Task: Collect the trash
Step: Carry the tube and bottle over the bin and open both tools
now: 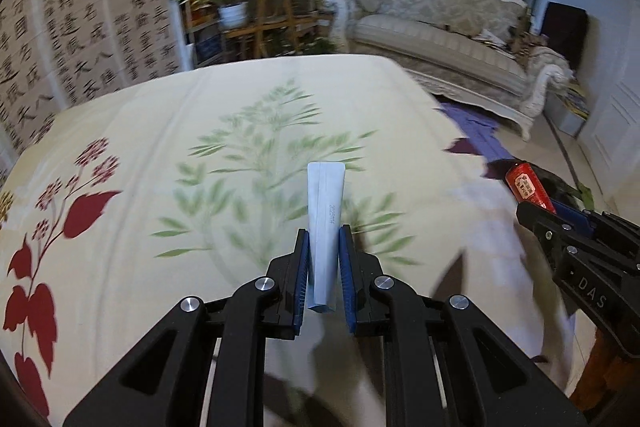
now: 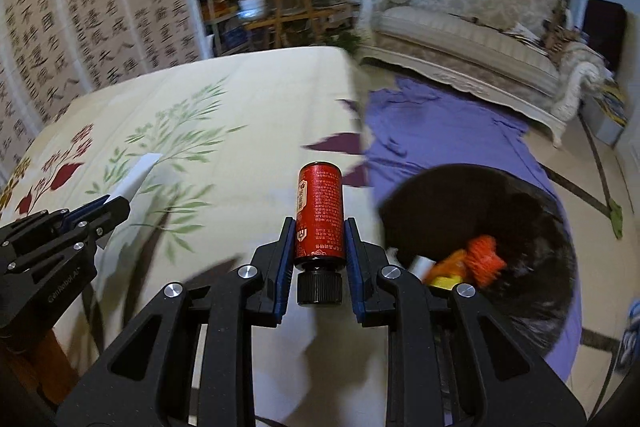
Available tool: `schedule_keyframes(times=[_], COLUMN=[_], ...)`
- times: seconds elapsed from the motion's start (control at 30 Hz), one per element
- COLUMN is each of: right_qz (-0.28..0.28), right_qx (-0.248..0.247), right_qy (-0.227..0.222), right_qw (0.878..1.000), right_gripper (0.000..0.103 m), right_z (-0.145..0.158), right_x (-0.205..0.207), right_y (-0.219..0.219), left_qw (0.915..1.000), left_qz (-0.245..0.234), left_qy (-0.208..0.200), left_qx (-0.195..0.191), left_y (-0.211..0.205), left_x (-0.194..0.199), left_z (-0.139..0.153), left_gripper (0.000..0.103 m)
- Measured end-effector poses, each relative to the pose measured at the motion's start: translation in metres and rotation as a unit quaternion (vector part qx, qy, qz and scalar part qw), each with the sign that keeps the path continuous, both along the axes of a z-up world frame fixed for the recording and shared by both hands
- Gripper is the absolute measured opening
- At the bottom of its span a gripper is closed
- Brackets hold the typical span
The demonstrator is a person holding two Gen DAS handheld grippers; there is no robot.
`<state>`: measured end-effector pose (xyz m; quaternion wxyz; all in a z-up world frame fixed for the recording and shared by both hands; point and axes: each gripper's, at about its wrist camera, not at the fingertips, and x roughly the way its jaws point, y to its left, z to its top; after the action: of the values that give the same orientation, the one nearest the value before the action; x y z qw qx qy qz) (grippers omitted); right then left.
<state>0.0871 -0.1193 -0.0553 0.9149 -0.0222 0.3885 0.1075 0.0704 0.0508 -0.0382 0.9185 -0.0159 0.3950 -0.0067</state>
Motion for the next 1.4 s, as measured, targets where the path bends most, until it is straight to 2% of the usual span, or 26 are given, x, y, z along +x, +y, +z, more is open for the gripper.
schedule_keyframes(times=[0.23,0.5,0.73,1.0,1.03,1.07,1.1,1.13,1.17,1.33,1.4], right_qz=[-0.069,-0.135,-0.16,-0.179,-0.181,-0.183,-0.186,-0.189,-0.193,-0.199,-0.201], right_qx=[0.001,-0.003,0.004,0.015,0.017,0.019,0.02,0.021,0.021,0.019,0.018], right_qy=[-0.009,-0.019,-0.022,-0.019,-0.017,-0.016,-0.014,-0.014,-0.015,-0.018,-0.019], right_qw=[0.998,0.991,0.987,0.984,0.983,0.983,0.982,0.982,0.981,0.98,0.979], right_gripper=[0.023,0.023,0.023,0.025,0.026,0.027,0.034,0.04,0.041,0.052,0.055], right_z=[0.002,0.0,-0.007,-0.019,-0.021,-0.023,-0.024,-0.025,-0.025,-0.025,-0.024], right_x=[-0.007,-0.008,0.0,0.012,0.014,0.016,0.017,0.017,0.017,0.013,0.011], right_y=[-0.057,-0.113,-0.138,-0.153,-0.155,-0.157,-0.158,-0.159,-0.161,-0.164,-0.164], left_qw=[0.9989,0.9939,0.9896,0.9891,0.989,0.9891,0.9893,0.9899,0.9902,0.991,0.991], left_qz=[-0.044,-0.107,-0.139,-0.142,-0.142,-0.142,-0.14,-0.136,-0.133,-0.126,-0.125], left_qy=[-0.015,-0.027,-0.037,-0.037,-0.037,-0.037,-0.037,-0.037,-0.038,-0.043,-0.046], left_qx=[-0.003,-0.005,0.001,0.013,0.015,0.017,0.018,0.019,0.018,0.016,0.016], left_y=[-0.047,-0.11,-0.149,-0.167,-0.167,-0.168,-0.169,-0.168,-0.168,-0.166,-0.166], left_x=[0.005,0.017,0.03,0.043,0.044,0.044,0.045,0.045,0.045,0.044,0.043], left_z=[0.006,0.009,0.006,-0.001,-0.002,-0.002,-0.003,-0.003,-0.003,-0.001,0.0], left_gripper=[0.016,0.016,0.016,0.019,0.024,0.032,0.038,0.048,0.055,0.071,0.072])
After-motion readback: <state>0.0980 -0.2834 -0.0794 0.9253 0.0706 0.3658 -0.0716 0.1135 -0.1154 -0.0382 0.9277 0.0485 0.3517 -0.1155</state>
